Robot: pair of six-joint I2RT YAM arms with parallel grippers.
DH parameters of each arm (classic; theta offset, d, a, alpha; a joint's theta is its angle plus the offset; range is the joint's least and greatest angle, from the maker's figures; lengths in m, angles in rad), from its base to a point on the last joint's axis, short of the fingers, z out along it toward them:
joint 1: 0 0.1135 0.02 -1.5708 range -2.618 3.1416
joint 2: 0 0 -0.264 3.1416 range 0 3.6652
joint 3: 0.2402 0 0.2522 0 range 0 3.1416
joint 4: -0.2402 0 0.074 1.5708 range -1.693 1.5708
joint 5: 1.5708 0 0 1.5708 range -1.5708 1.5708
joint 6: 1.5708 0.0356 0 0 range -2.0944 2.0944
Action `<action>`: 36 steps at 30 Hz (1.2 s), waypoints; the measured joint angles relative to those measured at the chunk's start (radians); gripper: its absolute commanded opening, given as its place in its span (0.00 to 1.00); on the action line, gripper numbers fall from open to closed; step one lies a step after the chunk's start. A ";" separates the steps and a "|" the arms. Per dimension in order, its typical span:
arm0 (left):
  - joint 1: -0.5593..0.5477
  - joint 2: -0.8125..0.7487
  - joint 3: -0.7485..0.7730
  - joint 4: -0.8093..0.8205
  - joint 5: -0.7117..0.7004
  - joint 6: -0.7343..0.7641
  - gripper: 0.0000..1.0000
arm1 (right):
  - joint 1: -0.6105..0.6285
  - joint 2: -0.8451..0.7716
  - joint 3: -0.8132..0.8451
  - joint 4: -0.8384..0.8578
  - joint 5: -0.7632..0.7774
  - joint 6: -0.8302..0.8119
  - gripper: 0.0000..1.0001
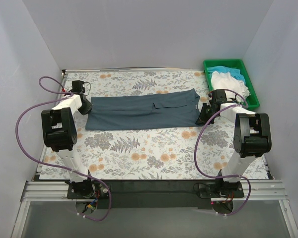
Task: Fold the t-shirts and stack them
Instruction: Fold the tshirt
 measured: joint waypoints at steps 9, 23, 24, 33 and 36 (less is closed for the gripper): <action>-0.001 0.024 0.001 -0.037 -0.006 -0.033 0.16 | 0.000 0.000 0.005 -0.007 0.003 -0.001 0.24; -0.027 -0.068 0.028 -0.135 0.015 -0.006 0.83 | 0.019 -0.016 0.125 -0.112 0.059 -0.067 0.43; -0.041 -0.098 0.020 -0.141 0.010 -0.004 0.83 | 0.026 -0.020 0.134 -0.115 0.059 -0.071 0.43; -0.262 -0.266 -0.099 -0.146 0.011 0.006 0.67 | 0.121 -0.024 0.170 -0.124 0.020 -0.045 0.41; -0.261 -0.216 -0.114 -0.138 0.010 0.007 0.66 | 0.132 -0.003 0.170 -0.113 0.006 -0.024 0.41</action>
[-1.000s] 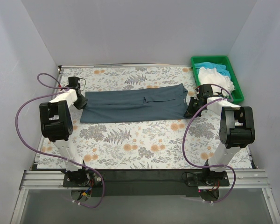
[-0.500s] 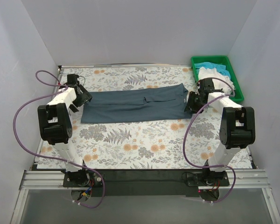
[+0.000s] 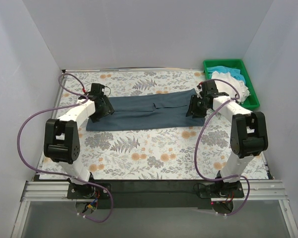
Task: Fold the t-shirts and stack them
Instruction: Fold the tshirt
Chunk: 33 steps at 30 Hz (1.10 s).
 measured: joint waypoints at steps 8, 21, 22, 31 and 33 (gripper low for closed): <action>0.040 0.130 -0.016 0.032 0.030 -0.034 0.68 | -0.001 0.103 0.000 0.048 0.018 0.018 0.41; 0.089 -0.145 -0.330 0.108 0.278 -0.148 0.71 | -0.045 0.502 0.587 -0.026 0.053 -0.106 0.45; 0.060 -0.180 -0.362 0.087 0.293 -0.173 0.71 | -0.050 0.547 0.658 -0.027 0.053 -0.120 0.46; -0.089 -0.472 -0.462 -0.182 0.342 -0.368 0.82 | -0.060 0.576 0.715 -0.009 0.042 -0.174 0.53; -0.089 -0.488 -0.392 -0.234 0.304 -0.365 0.83 | -0.057 0.504 0.614 0.000 0.027 -0.170 0.53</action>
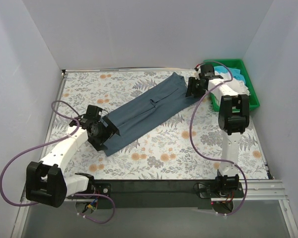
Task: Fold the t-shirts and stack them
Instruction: Fold the tshirt
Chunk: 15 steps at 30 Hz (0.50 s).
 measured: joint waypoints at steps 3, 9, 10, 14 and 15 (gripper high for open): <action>0.000 0.023 0.124 -0.009 -0.068 0.050 0.83 | 0.023 -0.130 -0.138 0.014 -0.019 0.012 0.53; 0.016 0.153 0.235 0.072 -0.188 0.203 0.73 | 0.208 -0.442 -0.419 0.072 -0.061 0.074 0.51; 0.025 0.182 0.240 0.089 -0.198 0.221 0.72 | 0.261 -0.475 -0.451 0.092 -0.068 0.090 0.50; 0.080 0.310 0.258 0.149 -0.220 0.269 0.66 | 0.471 -0.495 -0.496 0.145 -0.079 0.148 0.48; 0.092 0.337 0.262 0.158 -0.226 0.275 0.66 | 0.519 -0.480 -0.496 0.162 -0.082 0.159 0.48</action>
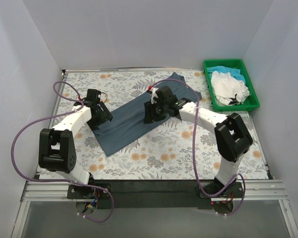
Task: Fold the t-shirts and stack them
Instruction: Fold the tshirt
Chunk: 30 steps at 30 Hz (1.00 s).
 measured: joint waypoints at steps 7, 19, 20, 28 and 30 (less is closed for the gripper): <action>0.041 0.085 0.015 0.047 -0.013 0.025 0.65 | 0.198 0.206 0.106 0.067 -0.009 0.040 0.48; 0.064 0.080 -0.113 0.121 0.073 0.031 0.65 | 0.269 0.327 0.125 0.167 -0.021 0.041 0.48; 0.065 0.065 -0.128 0.124 0.086 0.031 0.65 | 0.265 0.305 0.094 0.178 -0.019 0.039 0.48; -0.016 -0.095 -0.287 0.020 0.352 0.022 0.65 | 0.233 0.056 -0.188 0.039 0.034 -0.037 0.48; -0.075 -0.147 -0.339 -0.026 0.435 0.018 0.65 | 0.227 0.003 -0.241 -0.008 0.048 -0.062 0.48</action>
